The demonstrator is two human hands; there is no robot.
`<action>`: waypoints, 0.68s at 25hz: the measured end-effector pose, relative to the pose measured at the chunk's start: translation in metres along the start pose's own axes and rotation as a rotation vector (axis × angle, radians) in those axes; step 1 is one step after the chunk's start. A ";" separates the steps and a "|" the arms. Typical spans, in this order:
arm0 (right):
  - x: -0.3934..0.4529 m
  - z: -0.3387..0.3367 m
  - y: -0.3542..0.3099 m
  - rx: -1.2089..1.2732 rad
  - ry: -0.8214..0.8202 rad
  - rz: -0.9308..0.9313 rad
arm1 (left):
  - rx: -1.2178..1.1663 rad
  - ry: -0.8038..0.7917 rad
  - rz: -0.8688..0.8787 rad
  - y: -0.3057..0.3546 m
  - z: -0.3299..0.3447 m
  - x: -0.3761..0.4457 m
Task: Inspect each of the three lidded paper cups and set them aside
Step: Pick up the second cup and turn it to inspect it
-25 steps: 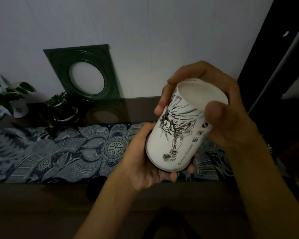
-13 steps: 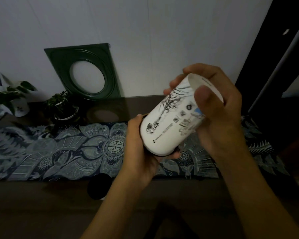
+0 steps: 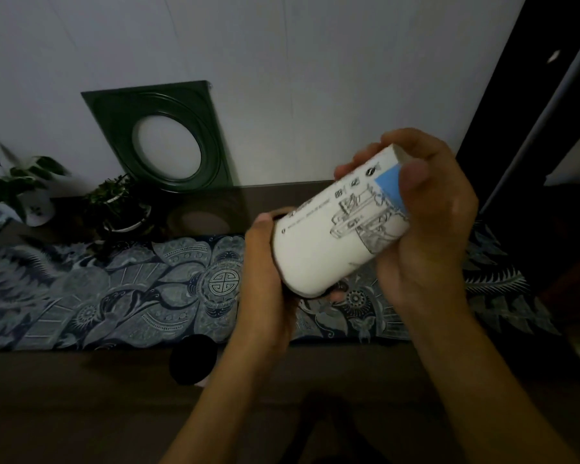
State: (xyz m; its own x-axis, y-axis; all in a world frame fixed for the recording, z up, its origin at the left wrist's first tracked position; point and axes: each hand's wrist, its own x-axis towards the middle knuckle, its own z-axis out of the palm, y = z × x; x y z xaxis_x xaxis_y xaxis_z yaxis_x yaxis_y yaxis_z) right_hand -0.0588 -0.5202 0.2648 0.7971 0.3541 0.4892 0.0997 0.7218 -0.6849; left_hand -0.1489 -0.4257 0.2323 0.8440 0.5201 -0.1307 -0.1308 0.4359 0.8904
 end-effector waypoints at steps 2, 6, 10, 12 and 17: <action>0.000 0.002 0.000 -0.012 0.068 0.018 | 0.003 0.084 0.145 -0.004 0.002 0.000; 0.009 -0.005 -0.019 -0.188 -0.300 -0.007 | -0.041 -0.119 -0.206 0.003 -0.005 -0.001; 0.018 -0.009 -0.023 -0.223 -0.512 0.028 | -0.040 -0.263 -0.420 0.007 -0.007 0.001; 0.013 -0.008 -0.015 -0.162 -0.392 -0.008 | -0.044 -0.186 -0.341 0.005 -0.006 0.003; -0.009 -0.013 0.010 0.054 0.028 0.088 | 0.125 0.174 0.223 -0.013 -0.004 0.007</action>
State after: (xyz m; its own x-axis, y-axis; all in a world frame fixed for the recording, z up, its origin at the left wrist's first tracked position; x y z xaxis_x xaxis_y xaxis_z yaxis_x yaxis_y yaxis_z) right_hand -0.0570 -0.5240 0.2468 0.8175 0.4014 0.4130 -0.0030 0.7201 -0.6938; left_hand -0.1434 -0.4244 0.2177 0.6989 0.7151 0.0109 -0.2287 0.2091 0.9508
